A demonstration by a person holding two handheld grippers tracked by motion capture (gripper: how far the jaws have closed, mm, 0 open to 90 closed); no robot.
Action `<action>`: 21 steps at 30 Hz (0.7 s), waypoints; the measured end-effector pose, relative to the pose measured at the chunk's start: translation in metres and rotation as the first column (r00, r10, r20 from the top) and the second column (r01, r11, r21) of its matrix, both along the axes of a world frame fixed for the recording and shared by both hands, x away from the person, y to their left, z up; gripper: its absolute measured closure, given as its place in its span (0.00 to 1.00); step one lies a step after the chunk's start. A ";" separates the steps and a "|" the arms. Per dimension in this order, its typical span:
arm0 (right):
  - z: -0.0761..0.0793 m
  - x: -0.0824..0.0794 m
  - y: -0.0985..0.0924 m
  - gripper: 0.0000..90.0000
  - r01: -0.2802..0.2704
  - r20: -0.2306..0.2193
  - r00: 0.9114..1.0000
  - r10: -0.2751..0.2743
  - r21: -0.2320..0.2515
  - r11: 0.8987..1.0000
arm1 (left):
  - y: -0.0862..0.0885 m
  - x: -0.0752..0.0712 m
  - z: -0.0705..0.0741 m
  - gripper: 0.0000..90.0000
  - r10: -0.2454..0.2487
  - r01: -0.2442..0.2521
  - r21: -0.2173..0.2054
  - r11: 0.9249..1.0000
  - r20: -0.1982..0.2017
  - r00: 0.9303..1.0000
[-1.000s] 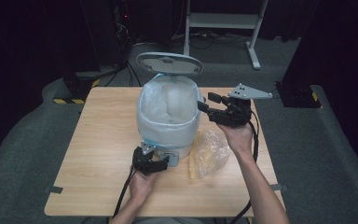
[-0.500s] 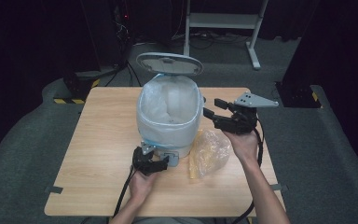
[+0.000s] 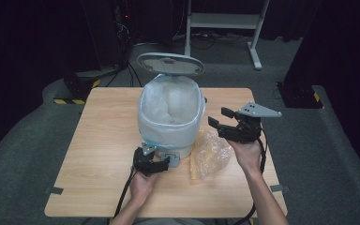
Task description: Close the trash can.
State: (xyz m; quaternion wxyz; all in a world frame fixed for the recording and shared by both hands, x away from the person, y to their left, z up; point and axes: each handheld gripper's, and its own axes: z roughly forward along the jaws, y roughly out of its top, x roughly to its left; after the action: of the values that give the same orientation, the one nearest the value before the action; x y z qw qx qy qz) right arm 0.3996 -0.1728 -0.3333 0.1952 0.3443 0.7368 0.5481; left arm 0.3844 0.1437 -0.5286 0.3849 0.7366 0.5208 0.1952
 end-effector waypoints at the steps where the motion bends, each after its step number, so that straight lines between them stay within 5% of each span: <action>1: -0.002 -0.001 0.000 0.39 0.004 -0.004 1.000 -0.004 -0.002 1.000 | 0.000 0.000 0.000 0.16 0.000 0.000 0.000 1.000 0.000 1.000; 21: -0.043 -0.009 -0.015 0.37 0.058 -0.085 0.995 -0.057 0.008 0.998 | 0.000 0.000 0.000 0.16 0.002 -0.002 0.002 1.000 0.000 1.000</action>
State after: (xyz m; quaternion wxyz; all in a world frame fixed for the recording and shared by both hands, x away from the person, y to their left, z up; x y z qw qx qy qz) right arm 0.3908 -0.1878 -0.3764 0.1775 0.3894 0.7314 0.5310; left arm 0.3844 0.1440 -0.5285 0.3841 0.7363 0.5215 0.1959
